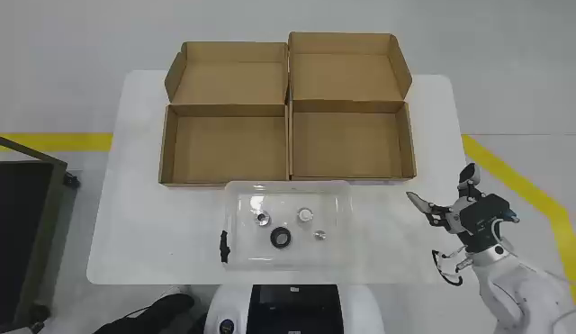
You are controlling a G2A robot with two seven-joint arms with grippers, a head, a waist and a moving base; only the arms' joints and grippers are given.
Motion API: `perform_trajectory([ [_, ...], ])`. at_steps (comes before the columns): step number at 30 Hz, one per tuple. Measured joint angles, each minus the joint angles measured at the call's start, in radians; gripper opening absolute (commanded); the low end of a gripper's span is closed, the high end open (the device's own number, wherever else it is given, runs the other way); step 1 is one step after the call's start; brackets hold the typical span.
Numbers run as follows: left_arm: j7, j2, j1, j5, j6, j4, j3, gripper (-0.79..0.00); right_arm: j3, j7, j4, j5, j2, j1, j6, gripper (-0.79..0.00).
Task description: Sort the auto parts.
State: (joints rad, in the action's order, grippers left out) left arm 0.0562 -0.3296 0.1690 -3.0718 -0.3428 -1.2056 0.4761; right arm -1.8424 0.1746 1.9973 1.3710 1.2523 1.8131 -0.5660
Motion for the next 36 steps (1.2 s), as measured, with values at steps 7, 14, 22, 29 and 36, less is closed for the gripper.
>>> perform_trajectory([
  [7,0.000,0.000,0.000,0.000,0.000,0.000,0.000,-0.001,0.000,0.000,0.000,0.000,0.000,0.000,0.000,-0.001],
  [14,0.000,0.000,0.000,0.000,0.000,0.000,0.000,0.000,0.000,0.000,0.000,0.000,0.000,0.000,0.000,0.000],
  [22,0.000,0.000,0.000,0.000,0.000,0.000,0.000,0.000,0.038,-0.075,0.025,-0.016,-0.004,-0.029,-0.016,0.000],
  [29,0.000,0.000,0.000,0.000,0.000,0.000,0.000,0.000,0.126,-0.199,0.035,-0.055,-0.010,-0.091,-0.080,0.000],
  [36,0.000,0.000,0.000,0.000,0.000,0.000,0.000,0.000,0.223,-0.320,0.030,-0.123,-0.016,-0.189,-0.152,0.000],
])
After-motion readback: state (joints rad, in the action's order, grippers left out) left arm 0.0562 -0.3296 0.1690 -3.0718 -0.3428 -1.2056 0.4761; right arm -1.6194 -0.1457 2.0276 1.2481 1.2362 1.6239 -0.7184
